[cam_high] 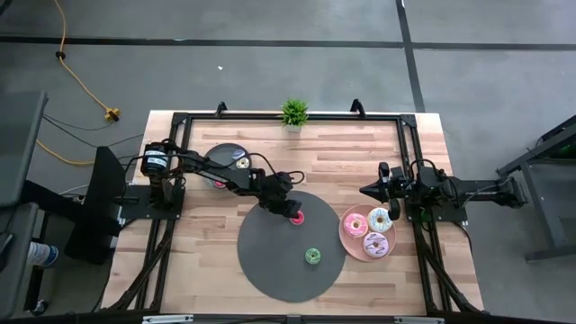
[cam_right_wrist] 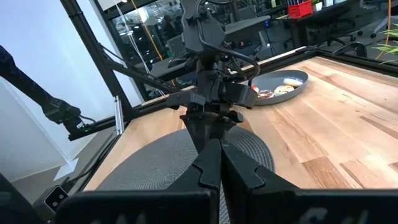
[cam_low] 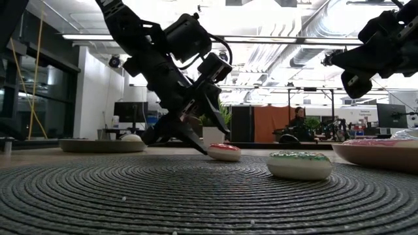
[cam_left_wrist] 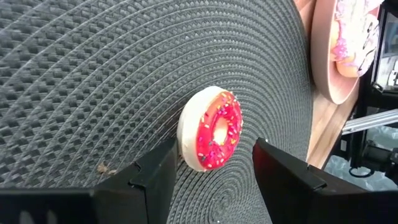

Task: Pick & Place donuts
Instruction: Put the small red donut on the gray plate

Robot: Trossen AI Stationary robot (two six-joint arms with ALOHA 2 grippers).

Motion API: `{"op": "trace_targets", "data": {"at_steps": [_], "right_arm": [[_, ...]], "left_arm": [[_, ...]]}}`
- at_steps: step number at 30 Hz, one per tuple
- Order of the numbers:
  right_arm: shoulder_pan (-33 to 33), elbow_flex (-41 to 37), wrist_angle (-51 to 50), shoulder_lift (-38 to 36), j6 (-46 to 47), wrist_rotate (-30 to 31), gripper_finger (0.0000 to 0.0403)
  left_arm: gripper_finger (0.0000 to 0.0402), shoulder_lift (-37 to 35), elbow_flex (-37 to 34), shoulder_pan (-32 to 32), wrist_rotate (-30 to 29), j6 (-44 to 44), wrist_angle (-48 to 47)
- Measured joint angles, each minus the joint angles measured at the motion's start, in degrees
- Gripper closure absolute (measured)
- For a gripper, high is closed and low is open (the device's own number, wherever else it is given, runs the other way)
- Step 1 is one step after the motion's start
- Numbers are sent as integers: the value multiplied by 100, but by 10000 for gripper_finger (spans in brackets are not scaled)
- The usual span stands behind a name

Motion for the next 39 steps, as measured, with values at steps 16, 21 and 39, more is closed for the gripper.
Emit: {"op": "trace_targets", "data": {"at_steps": [16,21,39], "right_arm": [[2,-1,0,0,2,0,402],[2,1,0,-2,2,-1,402],[2,1,0,-1,0,1,402]], "left_arm": [[202,79,199,0,107,156,-39],[202,79,210,-2,-8,178,-60],[299,79,210,-2,61,290,-57]]}}
